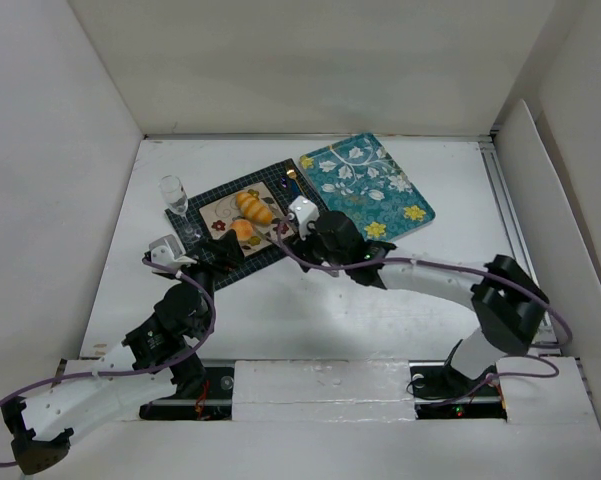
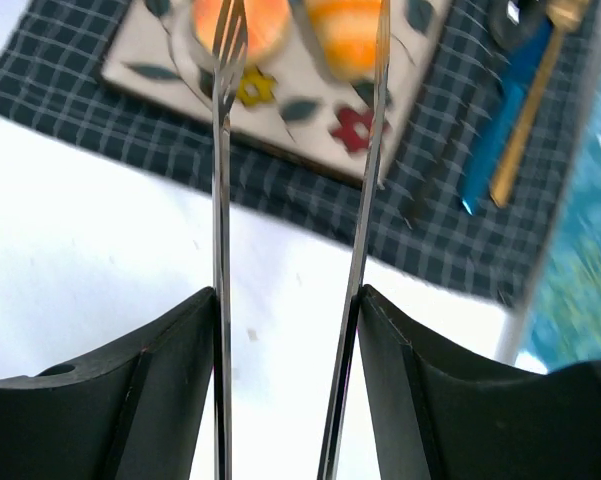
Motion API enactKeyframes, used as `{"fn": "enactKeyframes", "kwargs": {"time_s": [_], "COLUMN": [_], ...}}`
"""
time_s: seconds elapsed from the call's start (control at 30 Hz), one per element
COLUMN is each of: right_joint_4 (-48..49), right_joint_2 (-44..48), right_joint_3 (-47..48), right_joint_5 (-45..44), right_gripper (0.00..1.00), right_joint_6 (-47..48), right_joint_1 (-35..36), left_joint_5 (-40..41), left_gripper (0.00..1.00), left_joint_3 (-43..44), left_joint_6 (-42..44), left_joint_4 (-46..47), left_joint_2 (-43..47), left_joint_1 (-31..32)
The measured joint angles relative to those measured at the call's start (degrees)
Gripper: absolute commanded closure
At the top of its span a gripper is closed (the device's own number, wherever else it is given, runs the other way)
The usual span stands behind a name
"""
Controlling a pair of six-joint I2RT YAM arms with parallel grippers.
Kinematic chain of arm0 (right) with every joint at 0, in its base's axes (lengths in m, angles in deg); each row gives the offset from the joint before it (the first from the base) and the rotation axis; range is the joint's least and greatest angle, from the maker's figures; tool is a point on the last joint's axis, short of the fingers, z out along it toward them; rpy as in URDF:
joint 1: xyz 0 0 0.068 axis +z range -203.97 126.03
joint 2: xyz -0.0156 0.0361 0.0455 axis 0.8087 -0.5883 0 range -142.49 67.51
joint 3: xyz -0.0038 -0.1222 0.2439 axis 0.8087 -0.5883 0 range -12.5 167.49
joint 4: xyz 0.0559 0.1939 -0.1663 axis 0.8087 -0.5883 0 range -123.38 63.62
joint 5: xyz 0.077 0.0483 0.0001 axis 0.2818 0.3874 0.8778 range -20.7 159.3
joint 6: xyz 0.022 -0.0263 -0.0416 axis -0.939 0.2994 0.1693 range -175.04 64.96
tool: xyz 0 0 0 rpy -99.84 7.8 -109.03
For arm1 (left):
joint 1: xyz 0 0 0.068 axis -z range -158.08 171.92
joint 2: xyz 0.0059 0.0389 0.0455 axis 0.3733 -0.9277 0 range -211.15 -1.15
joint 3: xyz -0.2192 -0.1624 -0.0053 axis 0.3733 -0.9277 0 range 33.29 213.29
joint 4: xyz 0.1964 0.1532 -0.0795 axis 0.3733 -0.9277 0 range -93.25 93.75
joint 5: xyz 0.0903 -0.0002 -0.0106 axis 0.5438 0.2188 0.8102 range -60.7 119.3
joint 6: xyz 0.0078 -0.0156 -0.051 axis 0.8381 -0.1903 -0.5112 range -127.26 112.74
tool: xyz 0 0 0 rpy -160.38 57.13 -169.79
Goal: Place the bread
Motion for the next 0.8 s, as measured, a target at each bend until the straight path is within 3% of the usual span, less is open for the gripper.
{"fn": "enactKeyframes", "kwargs": {"time_s": [0.2, 0.47, 0.63, 0.8], "right_joint_4": [-0.31, -0.57, -3.93, -3.58], "right_joint_2": [18.47, 39.67, 44.26, 42.05], "right_joint_3": [-15.91, -38.49, -43.87, -43.93], "right_joint_5": [-5.86, -15.63, -21.07, -24.06], "right_gripper": [0.39, 0.38, 0.38, 0.37], "right_joint_6": [-3.43, -16.11, -22.67, -26.36], "right_joint_1": [0.09, 8.44, 13.11, 14.78], "left_joint_5": [-0.02, -0.13, -0.11, -0.09], "left_gripper": [0.01, 0.01, 0.01, 0.01], "left_joint_3": [0.00, 0.00, 0.00, 0.00], "left_joint_6": [0.00, 0.00, 0.00, 0.00], "left_joint_4": [0.00, 0.04, 0.07, 0.07], "left_joint_2": [-0.07, -0.13, -0.90, -1.25], "left_joint_1": [0.00, 0.00, 0.00, 0.00]}}
